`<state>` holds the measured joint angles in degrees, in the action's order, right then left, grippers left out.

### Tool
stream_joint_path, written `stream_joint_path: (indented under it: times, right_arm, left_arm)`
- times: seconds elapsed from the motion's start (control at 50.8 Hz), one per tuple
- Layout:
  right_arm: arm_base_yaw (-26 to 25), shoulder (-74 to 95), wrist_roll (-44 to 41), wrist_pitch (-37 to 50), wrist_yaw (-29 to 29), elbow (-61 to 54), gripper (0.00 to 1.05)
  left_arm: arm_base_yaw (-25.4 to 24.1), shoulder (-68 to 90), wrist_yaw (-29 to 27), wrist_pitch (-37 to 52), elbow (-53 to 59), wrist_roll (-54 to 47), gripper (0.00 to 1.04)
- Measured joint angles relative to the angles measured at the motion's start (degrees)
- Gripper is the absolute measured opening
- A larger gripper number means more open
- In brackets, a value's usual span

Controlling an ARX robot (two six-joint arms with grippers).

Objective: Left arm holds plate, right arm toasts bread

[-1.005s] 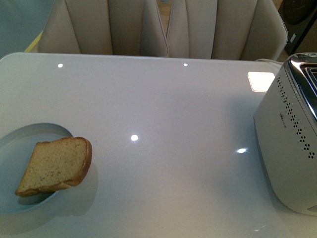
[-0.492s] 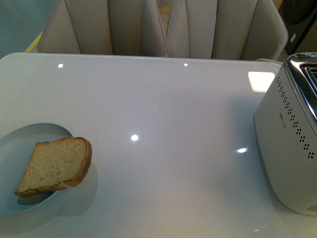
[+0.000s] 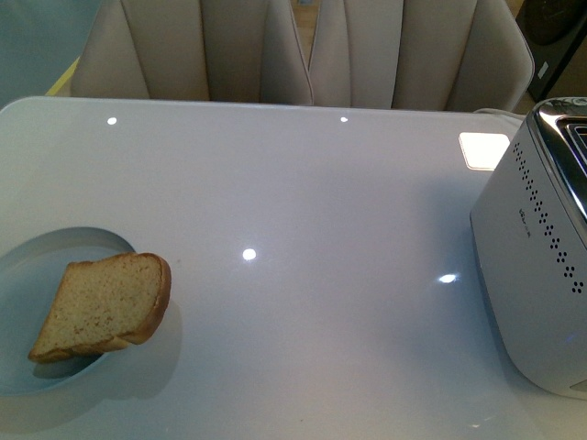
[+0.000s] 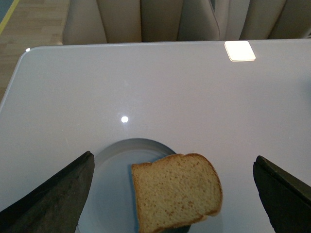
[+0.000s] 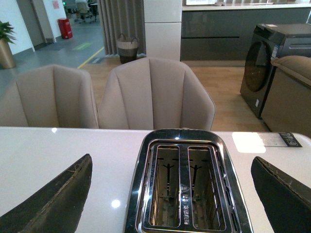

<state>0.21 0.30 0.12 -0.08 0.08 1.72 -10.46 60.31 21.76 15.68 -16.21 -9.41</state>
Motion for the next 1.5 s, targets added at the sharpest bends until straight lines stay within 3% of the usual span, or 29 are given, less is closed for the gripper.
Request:
stream_joint_path:
  times: [0.236, 0.65, 0.985, 1.497]
  right_arm:
    - [0.0, 0.0, 0.0, 0.0, 0.0, 0.0, 0.96]
    - [0.0, 0.0, 0.0, 0.0, 0.0, 0.0, 0.96]
    - [0.0, 0.0, 0.0, 0.0, 0.0, 0.0, 0.96]
    - [0.0, 0.0, 0.0, 0.0, 0.0, 0.0, 0.96]
  left_arm:
    - [-5.4, 22.5, 0.3, 11.2, -5.5, -1.7, 0.98]
    - [-18.1, 55.0, -2.3, 16.7, -15.0, -9.1, 0.98]
    - [-18.6, 66.4, -2.3, 20.8, -16.7, -11.0, 0.98]
    - [-15.1, 72.4, -3.5, 22.3, -18.1, -11.4, 0.94]
